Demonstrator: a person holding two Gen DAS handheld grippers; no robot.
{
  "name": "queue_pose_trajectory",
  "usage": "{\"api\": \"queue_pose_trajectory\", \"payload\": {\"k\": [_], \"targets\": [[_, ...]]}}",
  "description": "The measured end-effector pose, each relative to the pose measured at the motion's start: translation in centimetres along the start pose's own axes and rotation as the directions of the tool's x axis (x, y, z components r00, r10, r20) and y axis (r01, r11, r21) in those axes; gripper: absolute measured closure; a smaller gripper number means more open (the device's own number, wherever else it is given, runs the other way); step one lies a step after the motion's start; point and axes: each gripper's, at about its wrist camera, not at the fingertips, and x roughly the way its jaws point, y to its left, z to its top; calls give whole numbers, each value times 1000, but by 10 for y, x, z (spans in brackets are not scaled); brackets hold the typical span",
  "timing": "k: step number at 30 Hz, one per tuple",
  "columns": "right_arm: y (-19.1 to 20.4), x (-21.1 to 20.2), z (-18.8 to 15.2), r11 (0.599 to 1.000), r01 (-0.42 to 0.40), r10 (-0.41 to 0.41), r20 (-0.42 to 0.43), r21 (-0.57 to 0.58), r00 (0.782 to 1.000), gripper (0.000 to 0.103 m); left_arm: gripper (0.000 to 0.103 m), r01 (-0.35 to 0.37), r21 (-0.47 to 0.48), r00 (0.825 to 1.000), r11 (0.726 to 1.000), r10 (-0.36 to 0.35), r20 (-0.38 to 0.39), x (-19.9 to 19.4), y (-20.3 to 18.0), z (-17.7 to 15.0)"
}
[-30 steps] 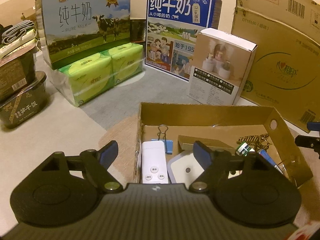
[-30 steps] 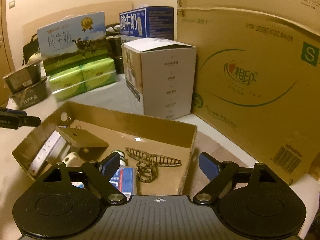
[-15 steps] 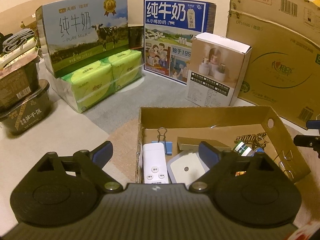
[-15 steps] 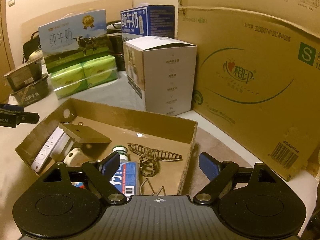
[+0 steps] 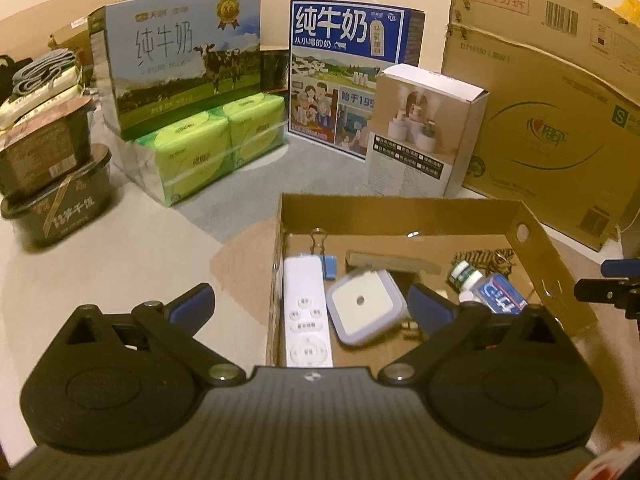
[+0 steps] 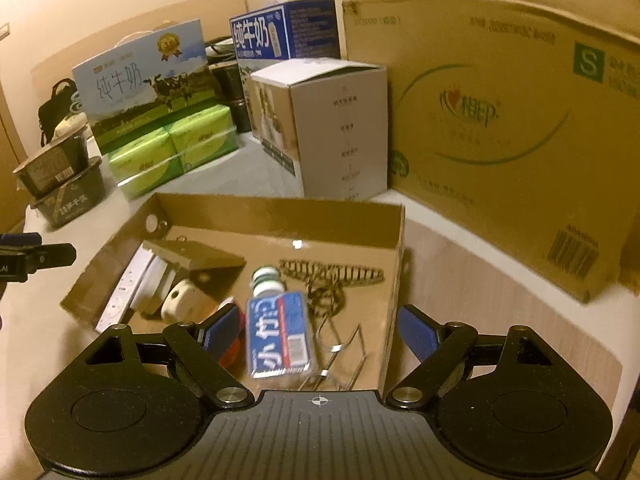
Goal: Organize rigid objects
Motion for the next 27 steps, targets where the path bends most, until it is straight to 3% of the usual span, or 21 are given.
{"api": "queue_pose_trajectory", "payload": {"k": [11,27], "targets": [[13,-32,-26,998,-19,21,-31,59,999,18,1,23,-50,999,998,-25,-38,-45,-8,-35],[47,-103,-71,991,-39,41,-12,125,999,18,3,20,-65,998,998,-23,-50,-119,-36,-79]]}}
